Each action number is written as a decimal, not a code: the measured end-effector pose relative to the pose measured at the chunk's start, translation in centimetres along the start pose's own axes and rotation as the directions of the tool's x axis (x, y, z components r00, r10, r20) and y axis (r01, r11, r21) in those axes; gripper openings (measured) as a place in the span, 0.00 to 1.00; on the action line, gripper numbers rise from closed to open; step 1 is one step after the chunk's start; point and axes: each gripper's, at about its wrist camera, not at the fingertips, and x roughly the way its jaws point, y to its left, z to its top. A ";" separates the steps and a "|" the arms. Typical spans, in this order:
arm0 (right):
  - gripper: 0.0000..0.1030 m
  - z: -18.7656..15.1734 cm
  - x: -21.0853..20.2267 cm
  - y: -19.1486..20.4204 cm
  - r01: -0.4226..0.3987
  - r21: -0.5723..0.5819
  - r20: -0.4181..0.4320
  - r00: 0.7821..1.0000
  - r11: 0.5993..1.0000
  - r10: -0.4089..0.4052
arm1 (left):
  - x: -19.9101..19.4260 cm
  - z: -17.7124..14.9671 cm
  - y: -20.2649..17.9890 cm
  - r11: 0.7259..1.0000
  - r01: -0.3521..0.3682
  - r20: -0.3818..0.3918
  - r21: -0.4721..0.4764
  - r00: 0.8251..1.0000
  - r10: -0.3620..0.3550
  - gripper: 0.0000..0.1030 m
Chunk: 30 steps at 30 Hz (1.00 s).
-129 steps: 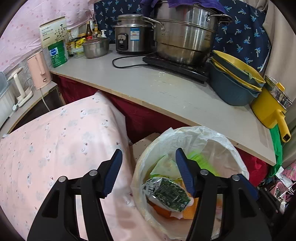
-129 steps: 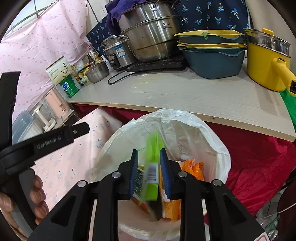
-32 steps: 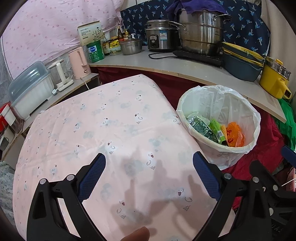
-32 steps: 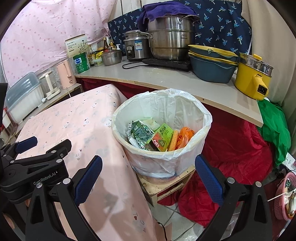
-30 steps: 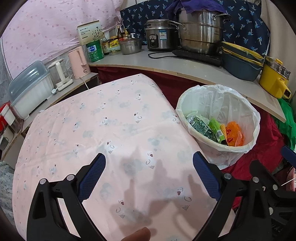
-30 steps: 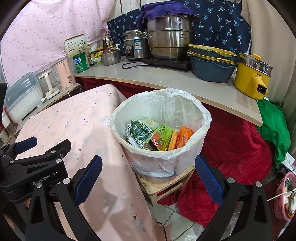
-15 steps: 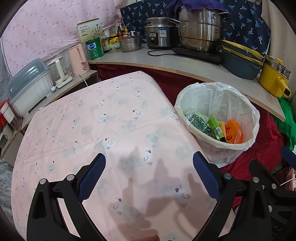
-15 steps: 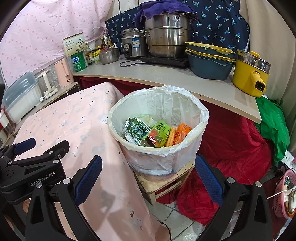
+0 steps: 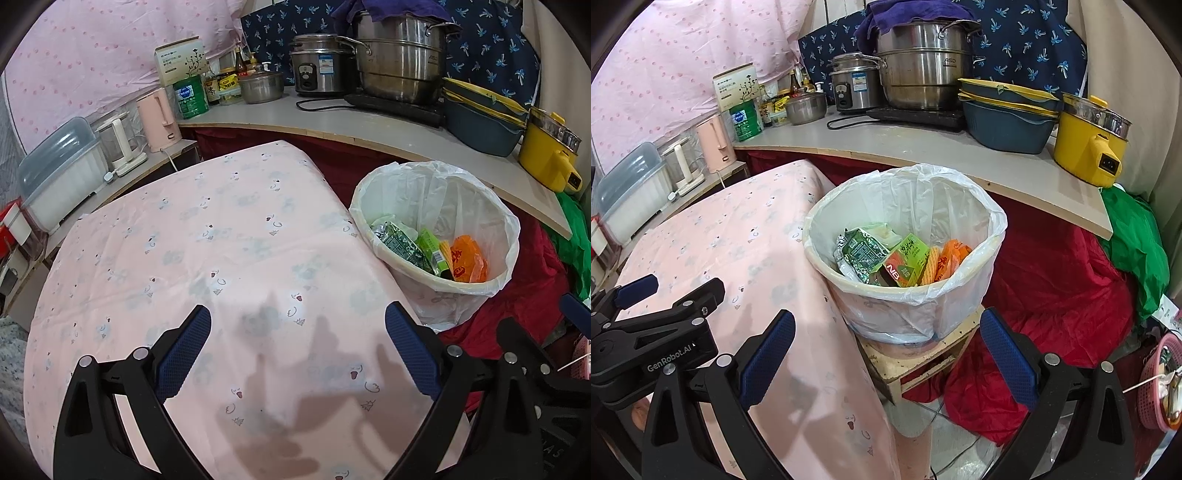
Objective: Collect trash
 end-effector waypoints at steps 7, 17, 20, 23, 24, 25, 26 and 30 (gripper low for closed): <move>0.94 0.1 0.0 0.0 0.000 -0.002 -0.001 1.000 1.000 0.000 | -0.1 -0.1 -0.1 1.000 -0.001 0.001 0.009 1.000 0.001 0.88; 0.94 0.1 0.0 0.0 0.000 -0.001 -0.001 1.000 1.000 0.000 | -0.1 -0.1 -0.2 1.000 -0.002 0.001 0.011 1.000 0.002 0.88; 0.94 0.1 0.0 0.0 -0.001 -0.001 -0.001 1.000 1.000 0.001 | -0.2 -0.1 -0.2 1.000 -0.002 0.001 0.011 1.000 0.002 0.88; 0.94 0.1 0.1 -0.1 -0.001 -0.001 -0.001 1.000 1.000 0.001 | -0.1 -0.1 -0.2 1.000 -0.002 0.001 0.012 1.000 0.002 0.88; 0.94 0.1 0.1 -0.1 -0.001 0.000 -0.001 1.000 1.000 0.001 | -0.1 -0.1 -0.3 1.000 -0.002 0.001 0.012 1.000 0.002 0.88; 0.94 0.1 0.1 -0.1 -0.001 0.000 -0.002 1.000 1.000 0.001 | -0.1 -0.1 -0.3 1.000 -0.002 0.000 0.014 1.000 0.002 0.88; 0.94 0.1 0.1 -0.1 -0.001 0.000 -0.001 1.000 1.000 0.001 | -0.1 -0.1 -0.3 1.000 -0.002 0.000 0.014 1.000 0.002 0.88; 0.94 0.1 0.1 -0.1 -0.001 0.001 -0.002 1.000 1.000 0.001 | -0.1 -0.2 -0.2 1.000 -0.001 -0.002 0.019 1.000 0.001 0.88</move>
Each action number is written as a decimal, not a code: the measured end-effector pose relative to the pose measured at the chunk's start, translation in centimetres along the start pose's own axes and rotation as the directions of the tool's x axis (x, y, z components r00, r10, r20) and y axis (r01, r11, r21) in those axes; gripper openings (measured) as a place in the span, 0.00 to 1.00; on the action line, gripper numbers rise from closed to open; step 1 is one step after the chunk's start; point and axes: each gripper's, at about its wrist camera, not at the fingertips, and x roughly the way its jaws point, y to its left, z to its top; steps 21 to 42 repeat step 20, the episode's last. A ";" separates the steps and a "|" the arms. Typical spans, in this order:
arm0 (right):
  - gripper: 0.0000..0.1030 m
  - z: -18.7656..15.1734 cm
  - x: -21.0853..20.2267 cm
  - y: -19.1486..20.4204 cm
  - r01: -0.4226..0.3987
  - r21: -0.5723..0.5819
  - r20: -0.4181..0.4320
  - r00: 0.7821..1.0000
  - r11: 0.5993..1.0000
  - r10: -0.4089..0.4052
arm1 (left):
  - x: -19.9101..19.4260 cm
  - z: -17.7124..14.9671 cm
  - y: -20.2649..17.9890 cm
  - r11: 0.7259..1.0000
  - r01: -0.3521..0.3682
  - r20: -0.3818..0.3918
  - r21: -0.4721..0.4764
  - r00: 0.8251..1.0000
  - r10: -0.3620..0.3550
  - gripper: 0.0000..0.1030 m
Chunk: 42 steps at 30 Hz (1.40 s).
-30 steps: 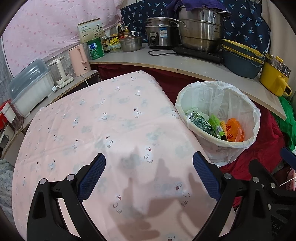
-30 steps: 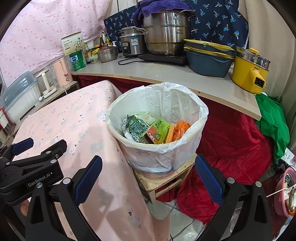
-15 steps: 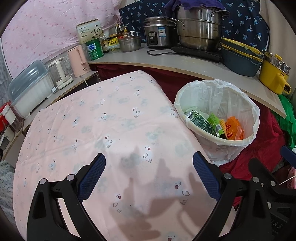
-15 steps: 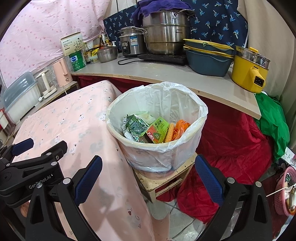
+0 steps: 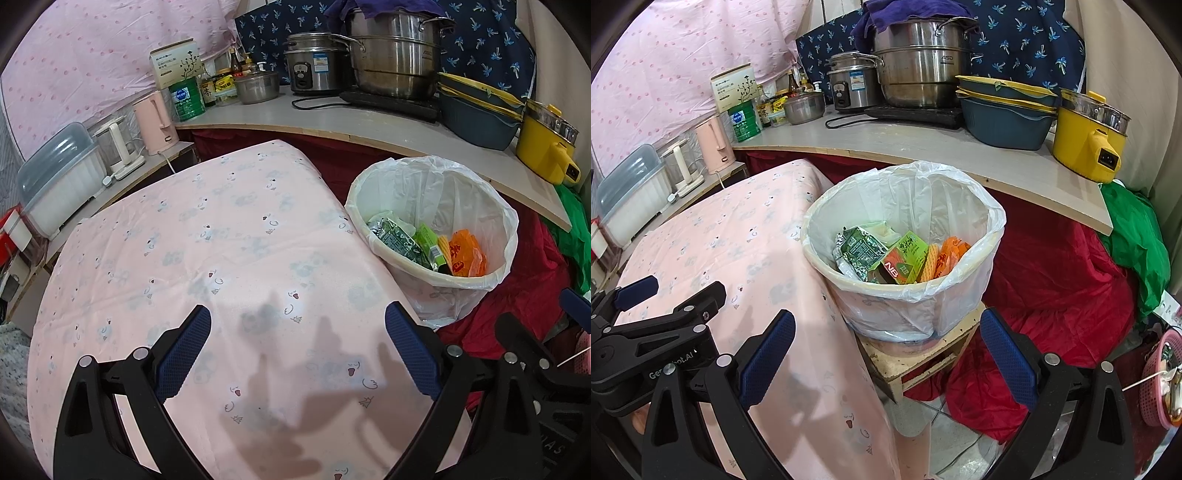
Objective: Collect trash
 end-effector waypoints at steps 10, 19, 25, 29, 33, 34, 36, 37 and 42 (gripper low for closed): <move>0.94 -0.1 0.1 -0.2 0.000 0.002 -0.003 1.000 1.000 0.000 | 0.1 -0.1 0.1 1.000 0.000 -0.003 0.012 1.000 0.000 0.88; 0.94 -0.1 0.2 -0.3 -0.001 0.003 -0.003 1.000 1.000 0.001 | 0.3 0.1 0.2 1.000 0.002 -0.004 0.021 1.000 -0.002 0.88; 0.94 0.0 0.2 -0.3 -0.001 0.003 -0.003 1.000 1.000 0.001 | 0.3 0.1 0.2 1.000 0.003 -0.004 0.022 1.000 -0.003 0.88; 0.94 0.0 0.2 -0.3 -0.001 0.003 -0.003 1.000 1.000 0.001 | 0.3 0.1 0.2 1.000 0.003 -0.004 0.022 1.000 -0.003 0.88; 0.94 0.0 0.2 -0.3 -0.001 0.003 -0.003 1.000 1.000 0.001 | 0.3 0.1 0.2 1.000 0.003 -0.004 0.022 1.000 -0.003 0.88; 0.94 0.0 0.2 -0.3 -0.001 0.003 -0.003 1.000 1.000 0.001 | 0.3 0.1 0.2 1.000 0.003 -0.004 0.022 1.000 -0.003 0.88; 0.94 0.0 0.2 -0.3 -0.001 0.003 -0.003 1.000 1.000 0.001 | 0.3 0.1 0.2 1.000 0.003 -0.004 0.022 1.000 -0.003 0.88; 0.94 0.0 0.2 -0.3 -0.001 0.003 -0.003 1.000 1.000 0.001 | 0.3 0.1 0.2 1.000 0.003 -0.004 0.022 1.000 -0.003 0.88; 0.94 0.0 0.2 -0.3 -0.001 0.003 -0.003 1.000 1.000 0.001 | 0.3 0.1 0.2 1.000 0.003 -0.004 0.022 1.000 -0.003 0.88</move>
